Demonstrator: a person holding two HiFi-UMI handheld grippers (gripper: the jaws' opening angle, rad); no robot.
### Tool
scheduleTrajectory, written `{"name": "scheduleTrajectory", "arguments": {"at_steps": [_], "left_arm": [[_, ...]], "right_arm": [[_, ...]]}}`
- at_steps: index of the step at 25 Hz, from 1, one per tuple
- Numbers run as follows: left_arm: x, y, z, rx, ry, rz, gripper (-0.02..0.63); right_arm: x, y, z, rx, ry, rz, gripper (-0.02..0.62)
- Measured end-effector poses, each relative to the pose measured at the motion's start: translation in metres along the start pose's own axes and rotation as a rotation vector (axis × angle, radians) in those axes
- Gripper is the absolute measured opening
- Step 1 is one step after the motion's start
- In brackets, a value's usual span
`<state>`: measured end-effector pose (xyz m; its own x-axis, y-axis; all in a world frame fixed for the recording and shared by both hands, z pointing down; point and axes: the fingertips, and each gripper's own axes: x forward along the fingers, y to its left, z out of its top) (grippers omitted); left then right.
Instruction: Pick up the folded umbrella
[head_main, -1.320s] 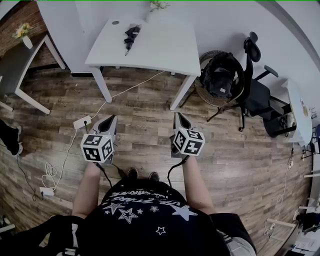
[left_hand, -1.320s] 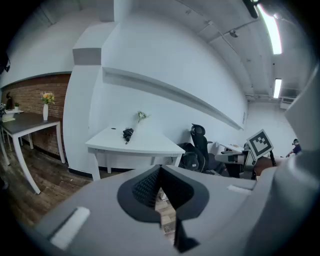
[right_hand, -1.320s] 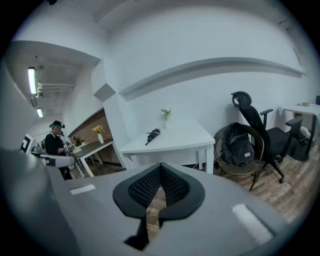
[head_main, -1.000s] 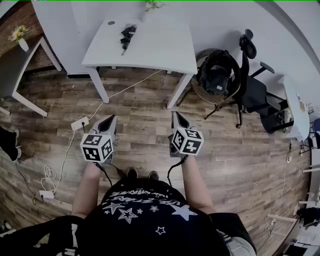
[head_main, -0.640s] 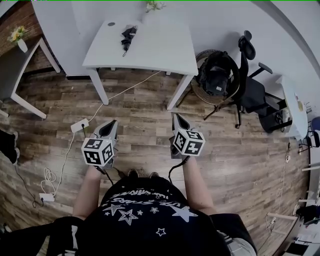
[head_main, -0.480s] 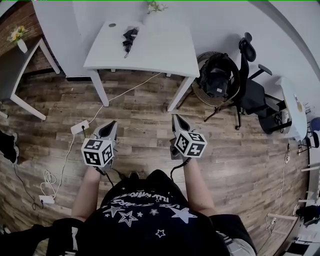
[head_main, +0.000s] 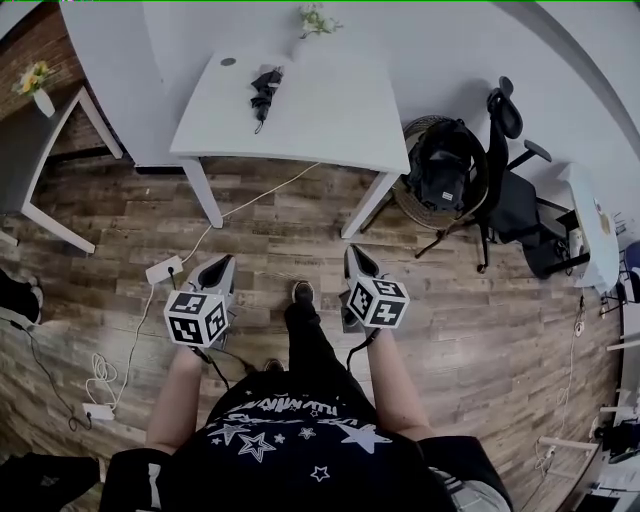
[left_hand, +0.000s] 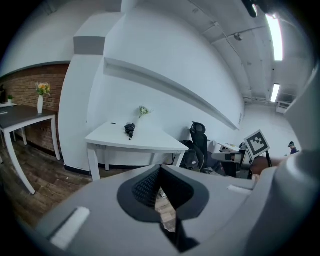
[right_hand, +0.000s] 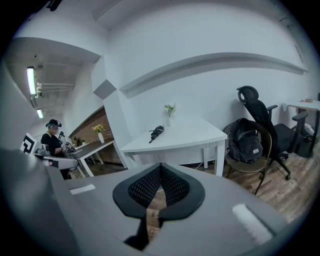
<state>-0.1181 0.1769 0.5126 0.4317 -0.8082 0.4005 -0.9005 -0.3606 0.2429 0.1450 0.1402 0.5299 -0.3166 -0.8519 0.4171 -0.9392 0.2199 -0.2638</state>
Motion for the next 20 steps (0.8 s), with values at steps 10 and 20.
{"name": "scheduleTrajectory", "arguments": {"at_steps": [10, 20], "left_arm": [[0.093, 0.041, 0.046, -0.014, 0.013, 0.07, 0.0], [0.182, 0.068, 0.107, -0.02, 0.006, 0.132, 0.0]], "right_arm": [[0.12, -0.039, 0.054, 0.033, 0.015, 0.026, 0.017], [0.223, -0.072, 0.121, 0.031, 0.03, 0.082, 0.017]]}}
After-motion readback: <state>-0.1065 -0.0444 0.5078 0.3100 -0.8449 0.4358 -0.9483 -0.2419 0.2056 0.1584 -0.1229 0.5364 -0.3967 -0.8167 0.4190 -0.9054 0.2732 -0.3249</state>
